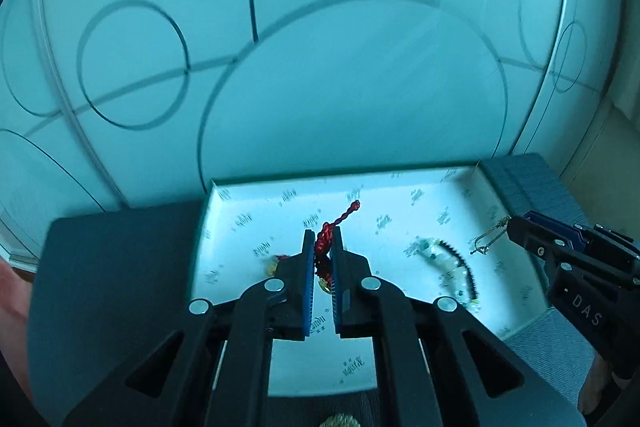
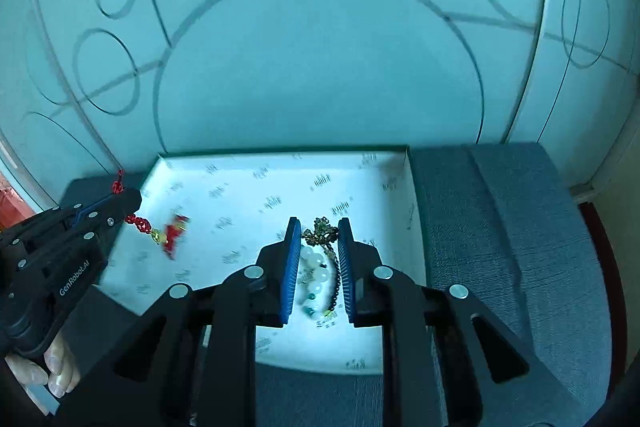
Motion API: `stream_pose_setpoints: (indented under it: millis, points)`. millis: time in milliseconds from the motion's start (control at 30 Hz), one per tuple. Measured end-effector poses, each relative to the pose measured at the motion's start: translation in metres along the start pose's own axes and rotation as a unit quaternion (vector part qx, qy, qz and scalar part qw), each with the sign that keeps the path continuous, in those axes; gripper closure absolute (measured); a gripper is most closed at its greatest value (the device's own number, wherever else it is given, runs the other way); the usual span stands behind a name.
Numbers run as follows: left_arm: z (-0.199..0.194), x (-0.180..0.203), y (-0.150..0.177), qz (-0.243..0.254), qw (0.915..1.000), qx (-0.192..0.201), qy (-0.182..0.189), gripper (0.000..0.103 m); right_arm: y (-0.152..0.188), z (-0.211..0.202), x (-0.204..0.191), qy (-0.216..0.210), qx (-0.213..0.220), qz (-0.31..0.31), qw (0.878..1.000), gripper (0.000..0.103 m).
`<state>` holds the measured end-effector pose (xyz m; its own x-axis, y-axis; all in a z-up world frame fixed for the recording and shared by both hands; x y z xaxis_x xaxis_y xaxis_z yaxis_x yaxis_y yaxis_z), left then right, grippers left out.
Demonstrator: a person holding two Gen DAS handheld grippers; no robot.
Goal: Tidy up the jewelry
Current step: 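Carry both pieces into the green box while both grippers open to drop them, then withdraw both grippers and move the left gripper over the pearl necklace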
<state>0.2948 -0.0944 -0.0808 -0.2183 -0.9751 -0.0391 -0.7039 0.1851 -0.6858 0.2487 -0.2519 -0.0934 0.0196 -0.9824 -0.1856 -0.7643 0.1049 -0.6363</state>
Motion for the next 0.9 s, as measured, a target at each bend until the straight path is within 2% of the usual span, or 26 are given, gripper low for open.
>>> stream_pose_setpoints:
  millis: [167, 367, 400, 467, 533, 667, 733, 900]
  points:
    - [0.034, 0.001, 0.02, -0.003, 0.9994, -0.034, -0.006, 0.096, 0.015, 0.033, 0.008, 0.01, -0.034, 0.006, 0.999, 0.084]
    - [0.055, -0.002, 0.035, -0.015, 0.9979, -0.063, -0.001, 0.095, 0.028, 0.053, 0.013, 0.017, -0.06, 0.016, 0.998, 0.083]
    - [0.058, -0.003, 0.037, -0.016, 0.9976, -0.068, -0.001, 0.092, 0.03, 0.055, 0.015, 0.018, -0.061, 0.019, 0.998, 0.082]
    - [0.06, -0.005, 0.039, -0.02, 0.9972, -0.071, -0.002, 0.079, 0.032, 0.055, 0.017, 0.018, -0.062, 0.023, 0.998, 0.072]
    - [0.06, -0.008, 0.04, -0.024, 0.9972, -0.07, -0.002, 0.057, 0.032, 0.055, 0.018, 0.021, -0.059, 0.025, 0.998, 0.07]
    - [0.052, -0.014, 0.039, -0.033, 0.9973, -0.066, -0.001, 0.046, 0.027, 0.047, 0.018, 0.019, -0.051, 0.027, 0.998, 0.068]
    - [0.044, -0.019, 0.039, -0.035, 0.9973, -0.065, 0.004, 0.04, 0.022, 0.038, 0.016, 0.018, -0.04, 0.025, 0.999, 0.061]
    - [0.015, -0.028, 0.047, -0.031, 0.9976, -0.062, 0.006, 0.039, 0.017, 0.01, 0.008, 0.013, -0.018, 0.016, 1.0, 0.06]
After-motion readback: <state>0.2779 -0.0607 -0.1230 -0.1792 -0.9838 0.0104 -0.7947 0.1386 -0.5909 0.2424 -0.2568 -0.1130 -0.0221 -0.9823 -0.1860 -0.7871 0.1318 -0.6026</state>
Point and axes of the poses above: each gripper's, at about its wrist camera, not at the fingertips, and z roughly the way its jaws point, x to its right, y to its underside, the point moved 7 cm from there along z, roughly the way its jaws point, and after that the axes turned 3 degrees about -y, right-handed, at the moved point
